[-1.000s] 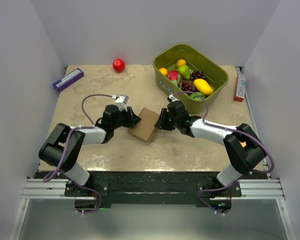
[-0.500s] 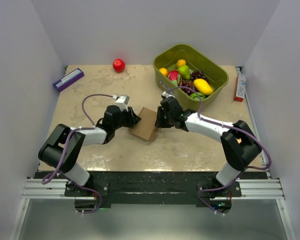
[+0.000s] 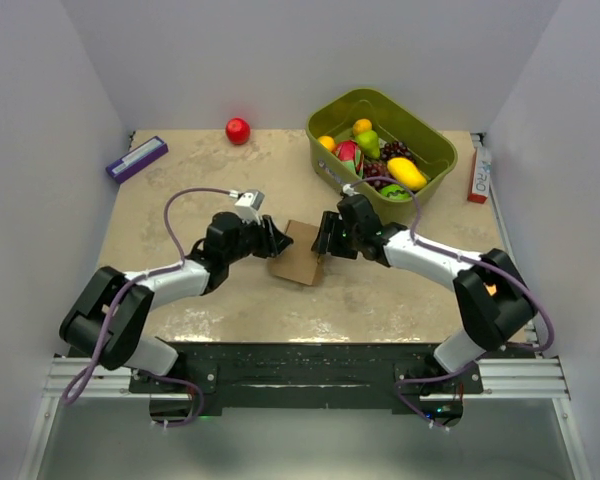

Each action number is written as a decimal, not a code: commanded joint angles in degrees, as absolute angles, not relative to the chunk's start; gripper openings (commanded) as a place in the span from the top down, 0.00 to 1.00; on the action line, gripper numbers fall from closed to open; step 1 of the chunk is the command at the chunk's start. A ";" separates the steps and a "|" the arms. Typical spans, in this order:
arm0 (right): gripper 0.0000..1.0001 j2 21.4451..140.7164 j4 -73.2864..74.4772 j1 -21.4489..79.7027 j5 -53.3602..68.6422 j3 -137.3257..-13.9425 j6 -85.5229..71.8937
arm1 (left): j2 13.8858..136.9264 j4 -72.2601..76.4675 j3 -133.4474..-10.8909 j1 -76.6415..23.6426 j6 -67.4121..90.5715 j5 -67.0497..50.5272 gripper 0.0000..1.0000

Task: Fold the paper box

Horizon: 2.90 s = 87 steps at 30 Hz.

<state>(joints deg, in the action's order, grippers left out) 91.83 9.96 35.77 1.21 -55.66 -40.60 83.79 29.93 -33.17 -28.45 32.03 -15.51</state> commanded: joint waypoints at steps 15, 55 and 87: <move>0.49 92.11 -2.01 32.78 7.99 -49.23 -44.56 | 75.85 26.19 -31.91 -24.35 33.48 -18.72 0.06; 1.00 89.47 -9.93 27.33 13.45 -39.29 -44.48 | 91.14 41.92 -34.18 -24.16 44.03 -29.62 0.00; 0.01 70.31 -3.61 52.27 -7.45 -46.49 -4.76 | 96.50 28.04 -40.43 -17.76 51.14 -47.88 0.74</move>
